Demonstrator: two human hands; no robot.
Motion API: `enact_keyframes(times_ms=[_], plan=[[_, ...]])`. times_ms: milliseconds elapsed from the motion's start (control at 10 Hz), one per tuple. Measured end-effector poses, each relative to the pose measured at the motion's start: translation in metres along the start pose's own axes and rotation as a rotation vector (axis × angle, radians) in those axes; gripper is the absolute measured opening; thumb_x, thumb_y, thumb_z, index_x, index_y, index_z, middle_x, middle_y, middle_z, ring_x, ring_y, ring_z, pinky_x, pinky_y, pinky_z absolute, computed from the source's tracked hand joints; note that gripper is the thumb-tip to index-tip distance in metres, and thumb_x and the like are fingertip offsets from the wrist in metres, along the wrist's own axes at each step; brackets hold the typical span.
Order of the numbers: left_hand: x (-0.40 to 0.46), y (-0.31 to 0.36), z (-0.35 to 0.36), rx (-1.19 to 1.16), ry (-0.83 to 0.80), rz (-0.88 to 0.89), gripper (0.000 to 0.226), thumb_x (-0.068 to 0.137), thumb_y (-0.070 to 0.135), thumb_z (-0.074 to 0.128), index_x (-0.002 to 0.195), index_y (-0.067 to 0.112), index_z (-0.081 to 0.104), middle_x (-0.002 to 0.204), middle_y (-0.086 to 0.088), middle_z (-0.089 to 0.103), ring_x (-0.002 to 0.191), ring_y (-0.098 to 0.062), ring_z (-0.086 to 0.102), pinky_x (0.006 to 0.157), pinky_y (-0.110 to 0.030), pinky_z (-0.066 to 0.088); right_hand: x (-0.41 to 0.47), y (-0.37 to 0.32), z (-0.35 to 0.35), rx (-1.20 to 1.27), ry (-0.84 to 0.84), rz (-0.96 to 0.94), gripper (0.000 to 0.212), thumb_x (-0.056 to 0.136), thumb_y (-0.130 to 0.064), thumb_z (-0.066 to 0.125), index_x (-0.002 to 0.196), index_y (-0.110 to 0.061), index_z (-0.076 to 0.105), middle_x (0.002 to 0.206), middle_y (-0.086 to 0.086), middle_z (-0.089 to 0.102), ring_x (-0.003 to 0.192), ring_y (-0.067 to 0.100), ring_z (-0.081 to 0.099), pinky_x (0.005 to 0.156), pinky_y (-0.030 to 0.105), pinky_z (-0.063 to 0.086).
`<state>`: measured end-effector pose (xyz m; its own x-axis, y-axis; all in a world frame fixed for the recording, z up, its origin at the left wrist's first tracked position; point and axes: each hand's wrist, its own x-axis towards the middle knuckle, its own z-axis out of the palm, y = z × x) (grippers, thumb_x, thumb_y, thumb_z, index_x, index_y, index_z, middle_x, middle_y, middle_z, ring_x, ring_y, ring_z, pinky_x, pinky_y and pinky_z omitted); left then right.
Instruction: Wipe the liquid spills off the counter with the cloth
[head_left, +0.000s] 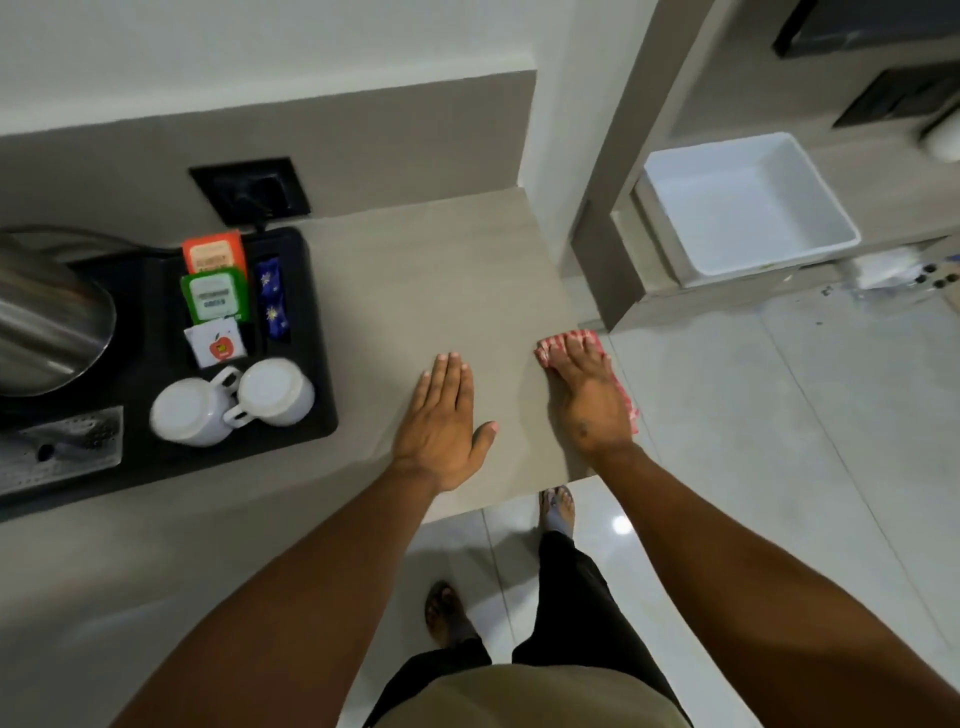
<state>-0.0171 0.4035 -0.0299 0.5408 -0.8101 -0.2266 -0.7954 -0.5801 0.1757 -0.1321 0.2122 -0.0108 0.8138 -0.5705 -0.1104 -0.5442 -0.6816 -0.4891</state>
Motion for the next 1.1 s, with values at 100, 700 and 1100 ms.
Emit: enact_keyframes(times_ms=[100, 700, 1100], plan=[[0.052, 0.035, -0.021, 0.027, 0.040, 0.051, 0.084, 0.105, 0.056, 0.027, 0.161, -0.001, 0.000, 0.172, -0.021, -0.004, 0.159, -0.033, -0.009, 0.129, -0.047, -0.002, 0.021, 0.017, -0.028, 0.047, 0.113, -0.004, 0.067, 0.094, 0.010, 0.046, 0.152, -0.022, 0.043, 0.167, 0.006, 0.023, 0.158, 0.026, 0.005, 0.129, 0.042, 0.005], [0.344, 0.214, -0.064, -0.077, 0.128, 0.057, 0.087, 0.103, 0.061, 0.027, 0.162, 0.004, -0.002, 0.173, -0.016, -0.002, 0.160, -0.030, -0.005, 0.130, -0.046, 0.000, 0.280, 0.188, -0.145, -0.068, -0.042, 0.267, 0.087, 0.092, -0.064, 0.041, 0.160, -0.019, 0.010, 0.170, 0.002, 0.009, 0.157, 0.025, 0.009, 0.128, 0.044, 0.004], [0.329, 0.195, -0.071, -0.056, 0.141, 0.072, 0.083, 0.105, 0.058, 0.024, 0.162, 0.002, -0.002, 0.173, -0.018, -0.003, 0.160, -0.030, -0.007, 0.130, -0.045, -0.004, 0.268, 0.180, -0.144, -0.282, 0.044, 0.070, 0.083, 0.091, -0.041, 0.067, 0.156, -0.018, 0.021, 0.167, 0.008, 0.021, 0.156, 0.030, 0.015, 0.128, 0.043, 0.014]])
